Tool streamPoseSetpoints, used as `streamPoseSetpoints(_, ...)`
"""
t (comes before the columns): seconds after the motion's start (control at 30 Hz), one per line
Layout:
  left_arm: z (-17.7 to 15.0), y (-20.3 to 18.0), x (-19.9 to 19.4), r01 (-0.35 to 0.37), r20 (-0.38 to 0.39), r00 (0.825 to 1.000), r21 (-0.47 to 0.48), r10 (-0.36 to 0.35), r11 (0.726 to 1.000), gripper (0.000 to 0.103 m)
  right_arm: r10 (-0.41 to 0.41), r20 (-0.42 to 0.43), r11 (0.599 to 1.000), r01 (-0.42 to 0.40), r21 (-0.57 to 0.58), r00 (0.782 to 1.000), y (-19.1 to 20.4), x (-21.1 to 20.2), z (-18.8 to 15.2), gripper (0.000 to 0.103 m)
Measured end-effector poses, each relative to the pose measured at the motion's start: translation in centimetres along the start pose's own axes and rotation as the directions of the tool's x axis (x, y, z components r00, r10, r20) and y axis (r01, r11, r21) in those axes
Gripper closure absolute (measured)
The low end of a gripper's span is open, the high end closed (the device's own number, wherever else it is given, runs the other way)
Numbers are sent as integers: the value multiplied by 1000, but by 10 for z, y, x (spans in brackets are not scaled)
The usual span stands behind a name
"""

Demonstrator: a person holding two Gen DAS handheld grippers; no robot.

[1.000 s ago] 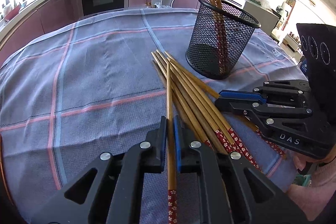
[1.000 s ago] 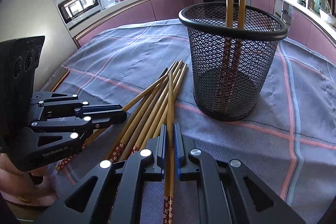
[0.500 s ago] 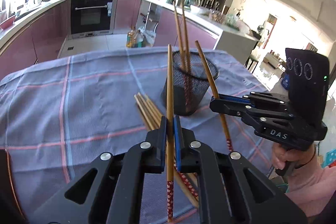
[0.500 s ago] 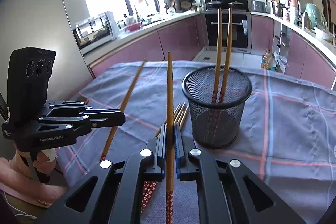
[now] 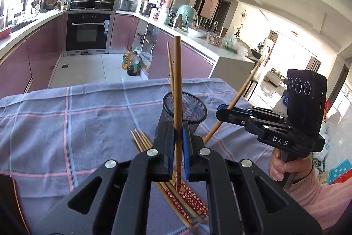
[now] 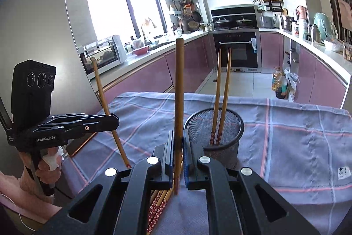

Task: Organize utensils
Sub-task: 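Raise the chopstick upright with the right gripper and insert it into the mesh cup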

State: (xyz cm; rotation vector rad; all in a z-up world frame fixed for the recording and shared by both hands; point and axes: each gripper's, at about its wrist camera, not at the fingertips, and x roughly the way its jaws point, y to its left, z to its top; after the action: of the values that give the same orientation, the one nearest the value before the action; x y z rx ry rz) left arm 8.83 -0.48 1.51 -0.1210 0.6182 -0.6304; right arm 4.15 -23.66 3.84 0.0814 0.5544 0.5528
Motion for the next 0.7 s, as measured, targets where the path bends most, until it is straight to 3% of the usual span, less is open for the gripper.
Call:
streamPoseSetpoints(0.43,60,-19,-9,10,134,991,26,-13,1000,96,-6,88,999,10,-43,996,-7,-17,53,97)
streamPoseSetpoints(0.7,86,-33,-6,9,170,985,41,-16,999,96,-18,143,998,25,-49,990,-13,-23,73,97)
